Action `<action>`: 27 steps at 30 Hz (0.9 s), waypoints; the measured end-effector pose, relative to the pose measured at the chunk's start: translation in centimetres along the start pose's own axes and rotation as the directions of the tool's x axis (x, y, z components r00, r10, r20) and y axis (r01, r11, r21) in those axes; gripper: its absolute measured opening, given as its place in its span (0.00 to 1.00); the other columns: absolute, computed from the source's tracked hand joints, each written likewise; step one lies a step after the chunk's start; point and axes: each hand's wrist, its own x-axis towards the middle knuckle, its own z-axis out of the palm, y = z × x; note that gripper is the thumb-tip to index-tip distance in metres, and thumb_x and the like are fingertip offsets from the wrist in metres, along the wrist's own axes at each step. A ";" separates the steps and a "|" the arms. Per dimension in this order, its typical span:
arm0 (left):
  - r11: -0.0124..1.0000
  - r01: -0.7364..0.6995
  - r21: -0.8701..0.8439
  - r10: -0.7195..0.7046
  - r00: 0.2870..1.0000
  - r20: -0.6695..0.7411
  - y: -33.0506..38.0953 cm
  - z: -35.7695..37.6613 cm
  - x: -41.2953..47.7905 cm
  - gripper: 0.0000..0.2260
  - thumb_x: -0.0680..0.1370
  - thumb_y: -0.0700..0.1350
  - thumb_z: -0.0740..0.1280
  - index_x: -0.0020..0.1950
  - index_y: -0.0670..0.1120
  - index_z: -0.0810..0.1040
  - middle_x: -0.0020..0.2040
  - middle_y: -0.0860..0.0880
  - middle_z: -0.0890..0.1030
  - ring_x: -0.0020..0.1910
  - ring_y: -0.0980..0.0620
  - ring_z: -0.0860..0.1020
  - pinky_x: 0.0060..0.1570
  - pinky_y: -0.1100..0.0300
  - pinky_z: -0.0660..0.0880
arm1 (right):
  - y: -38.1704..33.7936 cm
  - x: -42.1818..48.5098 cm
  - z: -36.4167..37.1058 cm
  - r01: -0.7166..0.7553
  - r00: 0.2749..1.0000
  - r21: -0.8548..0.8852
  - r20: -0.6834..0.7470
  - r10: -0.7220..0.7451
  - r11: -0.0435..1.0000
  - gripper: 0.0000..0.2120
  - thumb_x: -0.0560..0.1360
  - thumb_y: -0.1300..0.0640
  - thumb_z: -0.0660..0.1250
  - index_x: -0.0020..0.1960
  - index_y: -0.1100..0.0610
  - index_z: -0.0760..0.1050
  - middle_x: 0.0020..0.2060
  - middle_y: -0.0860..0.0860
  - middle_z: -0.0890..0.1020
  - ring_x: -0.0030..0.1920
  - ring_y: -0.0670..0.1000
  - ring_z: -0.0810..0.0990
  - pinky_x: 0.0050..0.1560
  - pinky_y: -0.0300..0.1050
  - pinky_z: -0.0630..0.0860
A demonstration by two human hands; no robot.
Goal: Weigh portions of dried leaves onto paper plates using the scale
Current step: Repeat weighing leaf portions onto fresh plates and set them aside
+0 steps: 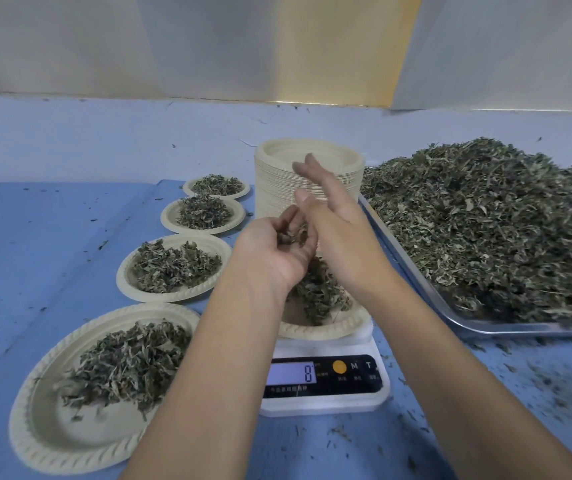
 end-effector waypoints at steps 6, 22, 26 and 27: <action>0.996 -0.083 -0.014 0.081 0.990 -0.112 1.5 -1.0 0.1 0.13 0.82 0.38 0.52 0.42 0.38 0.73 0.35 0.44 0.77 0.31 0.53 0.74 0.24 0.66 0.71 | 0.6 0.5 -2.4 -0.143 0.987 -0.322 0.018 0.157 0.936 0.08 0.77 0.55 0.65 0.54 0.50 0.80 0.44 0.40 0.80 0.48 0.41 0.76 0.49 0.35 0.71; 0.995 -0.100 -0.016 0.098 0.989 -0.110 2.2 -1.8 0.6 0.12 0.81 0.39 0.53 0.39 0.41 0.71 0.30 0.47 0.75 0.21 0.56 0.64 0.18 0.71 0.59 | 1.0 0.1 -2.6 -0.152 0.926 -0.597 0.194 0.325 0.788 0.08 0.69 0.55 0.75 0.47 0.48 0.82 0.44 0.45 0.82 0.44 0.44 0.78 0.34 0.26 0.69; 0.990 -0.135 0.045 0.141 0.979 -0.148 2.4 -1.8 0.7 0.13 0.81 0.40 0.54 0.40 0.41 0.73 0.34 0.47 0.77 0.28 0.56 0.68 0.25 0.67 0.65 | 0.9 0.4 -3.0 -0.171 0.955 -0.524 0.121 0.271 0.835 0.06 0.68 0.55 0.76 0.43 0.47 0.82 0.35 0.44 0.80 0.36 0.42 0.76 0.31 0.26 0.70; 0.988 -0.146 0.050 0.152 0.976 -0.154 2.4 -1.8 0.6 0.13 0.81 0.40 0.54 0.40 0.41 0.74 0.36 0.46 0.77 0.30 0.55 0.71 0.28 0.67 0.68 | 0.9 0.4 -3.1 -0.178 0.964 -0.480 0.091 0.250 0.859 0.05 0.68 0.55 0.76 0.42 0.47 0.82 0.34 0.44 0.81 0.35 0.42 0.76 0.32 0.27 0.70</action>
